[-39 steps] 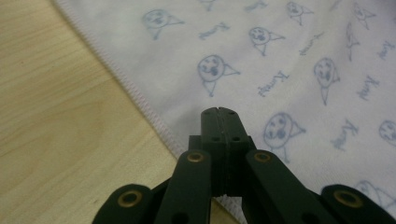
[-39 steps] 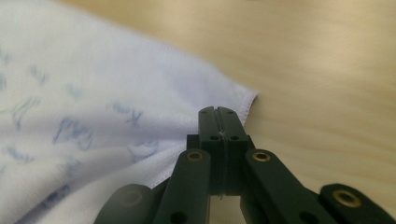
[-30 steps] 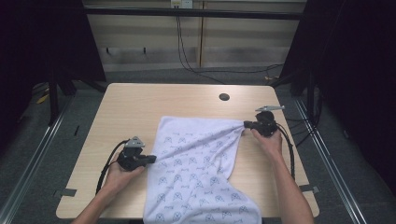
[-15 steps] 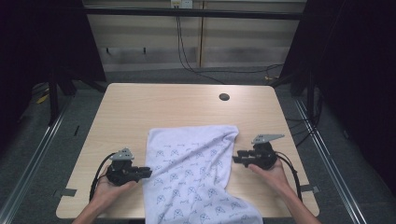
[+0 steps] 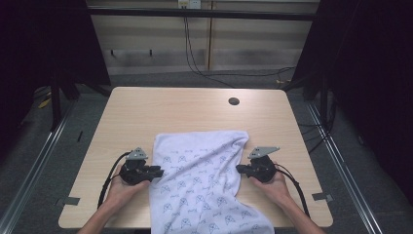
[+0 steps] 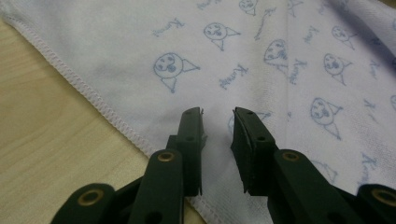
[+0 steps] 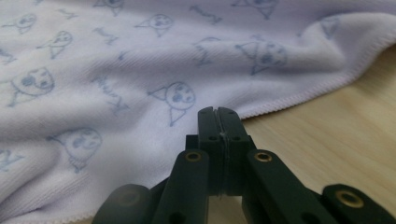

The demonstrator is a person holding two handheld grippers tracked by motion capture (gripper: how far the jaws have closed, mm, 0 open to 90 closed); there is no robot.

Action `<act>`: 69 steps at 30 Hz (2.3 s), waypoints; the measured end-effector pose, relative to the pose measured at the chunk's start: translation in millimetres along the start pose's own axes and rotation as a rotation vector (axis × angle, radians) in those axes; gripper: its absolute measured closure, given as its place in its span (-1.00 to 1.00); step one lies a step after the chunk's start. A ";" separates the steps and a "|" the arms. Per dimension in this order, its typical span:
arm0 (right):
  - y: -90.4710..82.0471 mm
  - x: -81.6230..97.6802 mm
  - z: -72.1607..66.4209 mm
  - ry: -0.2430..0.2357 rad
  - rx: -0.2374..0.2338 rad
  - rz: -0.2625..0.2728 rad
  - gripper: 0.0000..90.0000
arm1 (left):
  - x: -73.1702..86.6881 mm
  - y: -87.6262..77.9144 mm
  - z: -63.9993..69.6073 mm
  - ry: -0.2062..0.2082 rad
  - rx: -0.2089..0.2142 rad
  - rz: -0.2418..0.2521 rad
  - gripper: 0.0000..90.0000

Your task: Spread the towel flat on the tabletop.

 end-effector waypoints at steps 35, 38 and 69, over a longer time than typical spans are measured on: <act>-42.6 42.9 46.0 0.182 0.016 -0.002 1.00 | -43.9 29.6 -24.7 0.014 -0.089 -0.009 0.99; -35.7 35.3 54.0 0.182 0.037 0.008 1.00 | -57.1 40.2 -38.3 -0.031 -0.122 0.027 0.99; -41.3 16.5 45.1 0.140 -0.106 0.120 0.39 | -32.8 2.5 -21.9 -0.034 0.082 0.083 0.79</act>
Point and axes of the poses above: each handheld gripper's, and its own axes: y roughly forward along the jaws, x roughly out of its underside, z roughly to its right, the point moved 1 cm from there along y, roughly forward along the jaws, and after that the axes turned 8 degrees about -z, right-handed, at the moved point
